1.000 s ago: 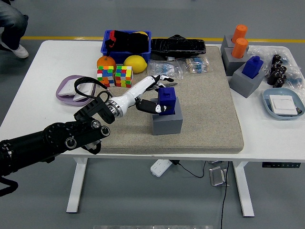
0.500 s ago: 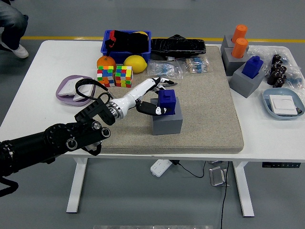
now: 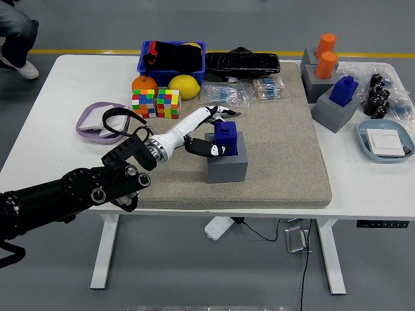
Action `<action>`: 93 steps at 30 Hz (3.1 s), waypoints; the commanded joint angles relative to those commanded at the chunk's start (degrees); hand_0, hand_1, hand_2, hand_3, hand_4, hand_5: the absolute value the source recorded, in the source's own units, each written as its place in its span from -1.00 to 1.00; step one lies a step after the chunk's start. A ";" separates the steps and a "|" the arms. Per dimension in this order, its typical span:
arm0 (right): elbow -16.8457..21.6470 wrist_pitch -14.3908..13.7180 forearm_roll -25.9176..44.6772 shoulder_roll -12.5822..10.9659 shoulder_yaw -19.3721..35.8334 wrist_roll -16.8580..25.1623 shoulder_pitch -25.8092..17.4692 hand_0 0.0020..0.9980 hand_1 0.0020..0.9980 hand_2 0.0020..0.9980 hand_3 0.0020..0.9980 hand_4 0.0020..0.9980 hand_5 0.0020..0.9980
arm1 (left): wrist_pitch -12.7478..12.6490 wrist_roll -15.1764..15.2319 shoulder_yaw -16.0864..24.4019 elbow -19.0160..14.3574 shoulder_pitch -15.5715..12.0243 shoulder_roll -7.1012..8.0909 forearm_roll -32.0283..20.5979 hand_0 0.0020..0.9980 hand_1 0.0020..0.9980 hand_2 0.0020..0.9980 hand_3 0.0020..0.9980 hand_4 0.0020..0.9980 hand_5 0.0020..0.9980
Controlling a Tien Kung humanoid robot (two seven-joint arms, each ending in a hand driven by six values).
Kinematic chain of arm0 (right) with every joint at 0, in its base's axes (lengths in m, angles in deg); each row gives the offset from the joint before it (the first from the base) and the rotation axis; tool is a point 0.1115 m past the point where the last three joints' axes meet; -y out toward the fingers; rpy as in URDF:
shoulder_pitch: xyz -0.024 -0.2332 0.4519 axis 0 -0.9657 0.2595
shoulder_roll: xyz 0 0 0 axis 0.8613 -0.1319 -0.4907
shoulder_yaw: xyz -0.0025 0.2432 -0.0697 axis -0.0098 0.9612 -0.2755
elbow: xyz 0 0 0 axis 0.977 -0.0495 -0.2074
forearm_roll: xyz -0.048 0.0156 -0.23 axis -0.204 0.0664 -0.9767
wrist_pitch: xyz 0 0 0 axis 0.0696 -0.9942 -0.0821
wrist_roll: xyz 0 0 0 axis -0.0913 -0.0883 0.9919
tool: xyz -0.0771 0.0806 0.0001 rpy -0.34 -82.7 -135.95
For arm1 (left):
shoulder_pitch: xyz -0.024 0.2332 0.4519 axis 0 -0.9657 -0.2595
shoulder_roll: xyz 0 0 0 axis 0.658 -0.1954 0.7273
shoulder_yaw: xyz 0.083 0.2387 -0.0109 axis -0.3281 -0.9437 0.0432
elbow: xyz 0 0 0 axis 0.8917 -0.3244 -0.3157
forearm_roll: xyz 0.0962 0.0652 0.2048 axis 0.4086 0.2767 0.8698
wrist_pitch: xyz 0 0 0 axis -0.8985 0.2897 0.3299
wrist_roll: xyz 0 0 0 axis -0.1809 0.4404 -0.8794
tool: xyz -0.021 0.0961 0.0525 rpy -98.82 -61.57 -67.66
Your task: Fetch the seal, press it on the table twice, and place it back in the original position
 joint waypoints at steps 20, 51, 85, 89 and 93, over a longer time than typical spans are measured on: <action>-0.03 0.07 -0.11 0.18 0.34 -0.02 -0.21 0.55 0.36 0.37 0.27 0.43 -0.31 | 3.05 -1.02 1.00 -0.05 -0.12 0.35 0.03 0.71 0.74 0.69 0.77 0.76 -1.00; -0.07 0.15 -0.18 0.87 1.46 -0.04 -0.75 0.55 0.36 0.37 0.26 0.43 -0.32 | 12.93 -2.04 9.17 -0.35 -1.07 2.64 -5.28 1.00 1.00 1.00 1.00 1.00 0.26; -0.21 -0.10 -0.49 1.08 3.48 0.04 -0.45 0.55 0.36 0.37 0.26 0.43 -0.32 | 2.65 2.66 13.77 15.28 -3.28 16.04 -12.98 0.85 0.94 0.91 0.96 0.81 -0.26; -0.18 -0.06 -0.68 1.12 3.85 0.01 -0.20 0.55 0.36 0.37 0.25 0.43 -0.32 | 2.62 2.69 14.49 15.54 -3.47 16.65 -12.98 0.84 0.92 0.90 0.95 0.80 -0.27; -0.13 -0.08 -0.69 0.99 3.83 0.00 0.08 0.55 0.36 0.37 0.25 0.43 -0.32 | 2.67 2.61 15.14 15.75 -3.81 16.90 -12.83 0.84 0.92 0.90 0.95 0.80 -0.27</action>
